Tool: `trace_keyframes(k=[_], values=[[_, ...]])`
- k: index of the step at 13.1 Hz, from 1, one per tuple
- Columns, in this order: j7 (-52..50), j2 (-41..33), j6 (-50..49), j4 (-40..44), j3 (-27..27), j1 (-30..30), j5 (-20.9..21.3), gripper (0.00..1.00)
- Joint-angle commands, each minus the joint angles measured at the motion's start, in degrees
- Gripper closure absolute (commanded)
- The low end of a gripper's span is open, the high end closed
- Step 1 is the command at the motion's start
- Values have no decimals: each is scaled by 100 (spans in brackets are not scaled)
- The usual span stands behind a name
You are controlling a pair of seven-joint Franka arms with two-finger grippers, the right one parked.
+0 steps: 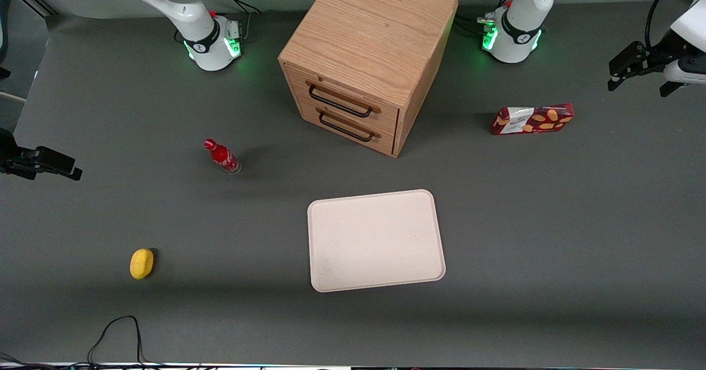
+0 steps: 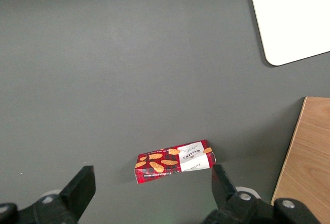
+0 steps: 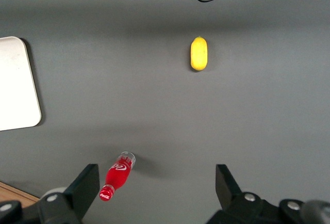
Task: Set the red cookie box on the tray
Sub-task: 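Lower the open left gripper onto the red cookie box and close it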
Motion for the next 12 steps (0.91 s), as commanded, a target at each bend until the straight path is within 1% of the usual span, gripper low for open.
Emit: trace_keyframes(k=[1,3,5,7,8,9,12], values=[[-123,-16,-156,121,12,-54,101,0],[-71,27,-182,86,38,-54,163,0],[43,80,-471,-19,56,-54,198,0],[856,89,-814,-107,65,-45,224,0],[1209,89,-842,-230,82,-19,312,0],[1700,89,-833,-361,143,-1,373,0],[3388,45,-606,-932,319,104,374,0]])
